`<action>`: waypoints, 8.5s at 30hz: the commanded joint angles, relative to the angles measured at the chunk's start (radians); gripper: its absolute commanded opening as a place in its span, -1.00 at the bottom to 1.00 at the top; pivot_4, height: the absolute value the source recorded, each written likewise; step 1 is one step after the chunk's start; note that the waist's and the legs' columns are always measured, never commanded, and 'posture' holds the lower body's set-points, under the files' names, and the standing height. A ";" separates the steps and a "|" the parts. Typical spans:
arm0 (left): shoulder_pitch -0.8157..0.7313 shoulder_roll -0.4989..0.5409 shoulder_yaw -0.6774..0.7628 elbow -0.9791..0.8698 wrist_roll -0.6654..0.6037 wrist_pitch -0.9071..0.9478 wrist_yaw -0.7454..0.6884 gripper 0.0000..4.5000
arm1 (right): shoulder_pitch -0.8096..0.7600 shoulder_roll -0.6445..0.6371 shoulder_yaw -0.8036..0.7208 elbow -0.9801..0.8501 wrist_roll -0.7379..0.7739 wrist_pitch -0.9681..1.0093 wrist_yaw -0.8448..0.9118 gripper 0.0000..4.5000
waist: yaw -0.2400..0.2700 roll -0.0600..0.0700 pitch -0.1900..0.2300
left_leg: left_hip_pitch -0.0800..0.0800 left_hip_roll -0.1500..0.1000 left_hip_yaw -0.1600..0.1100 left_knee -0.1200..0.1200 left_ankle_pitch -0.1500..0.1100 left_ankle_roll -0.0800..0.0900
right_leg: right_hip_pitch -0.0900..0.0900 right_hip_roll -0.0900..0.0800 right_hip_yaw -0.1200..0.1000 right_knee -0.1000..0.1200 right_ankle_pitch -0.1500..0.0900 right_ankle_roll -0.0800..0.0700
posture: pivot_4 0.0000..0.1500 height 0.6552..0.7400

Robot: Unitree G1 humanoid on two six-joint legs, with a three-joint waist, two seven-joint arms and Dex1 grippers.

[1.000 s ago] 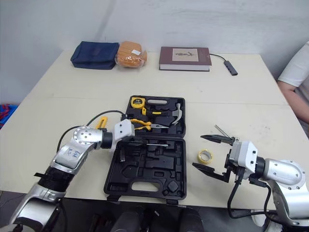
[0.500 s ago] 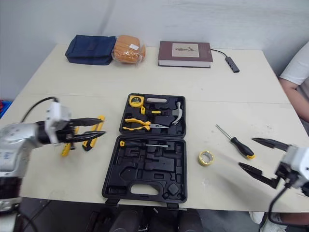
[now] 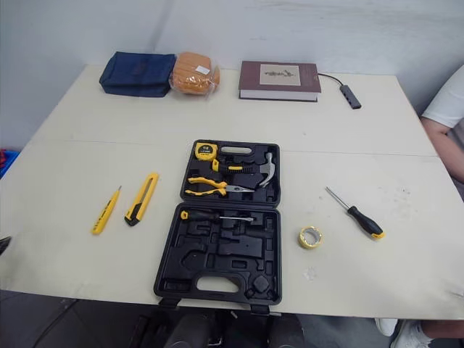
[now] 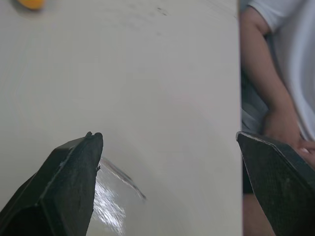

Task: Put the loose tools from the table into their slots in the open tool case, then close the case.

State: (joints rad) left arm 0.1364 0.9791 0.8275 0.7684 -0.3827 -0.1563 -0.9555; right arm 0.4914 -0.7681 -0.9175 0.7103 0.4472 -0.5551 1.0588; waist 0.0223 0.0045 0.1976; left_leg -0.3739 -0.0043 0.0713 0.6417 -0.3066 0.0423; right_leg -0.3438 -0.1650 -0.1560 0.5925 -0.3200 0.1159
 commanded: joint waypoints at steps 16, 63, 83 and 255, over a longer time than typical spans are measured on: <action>-0.082 -0.145 -0.174 -0.486 -0.116 0.124 -0.019 0.98 | -0.096 0.025 0.142 -0.347 0.081 0.198 -0.102 1.00 | -0.026 0.000 -0.001 | 0.004 0.000 0.006 -0.010 0.006 -0.009 | -0.001 0.001 0.003 0.002 -0.001 -0.002 | 1.00 1.00; -0.339 -0.175 -0.690 -1.227 -0.380 0.637 -0.189 1.00 | -0.550 -0.200 0.640 -0.496 -0.083 0.877 0.032 -0.25 | 0.003 0.000 0.001 | 0.000 0.002 0.007 -0.003 0.012 -0.004 | -0.001 0.016 0.007 0.002 0.001 0.000 | 1.00 1.00; -0.331 -0.217 -0.721 -1.124 -0.244 0.393 -0.309 1.00 | -0.874 -0.222 0.810 -0.909 0.070 1.041 0.178 -0.55 | -0.013 0.002 0.005 | 0.000 0.009 0.008 0.005 0.009 -0.007 | -0.003 0.016 0.011 0.006 0.001 -0.003 | 1.00 1.00; -0.171 -0.204 -0.647 -0.950 -0.143 0.290 -0.241 1.00 | -0.993 0.357 1.205 -0.761 -0.132 0.664 0.089 -0.98 | -0.050 -0.014 -0.006 | -0.014 0.016 0.025 0.009 0.011 -0.008 | -0.032 0.017 0.024 0.026 0.004 -0.010 | 1.00 1.00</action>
State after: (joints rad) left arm -0.0300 0.7798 0.1778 -0.1762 -0.5232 0.1329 -1.1950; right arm -0.5102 -0.3929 0.2909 0.0036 0.2866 0.0683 1.1346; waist -0.0279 -0.0094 0.1914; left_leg -0.3880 0.0116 0.0964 0.6508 -0.2961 0.0345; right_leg -0.3759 -0.1478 -0.1318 0.6187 -0.3156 0.1056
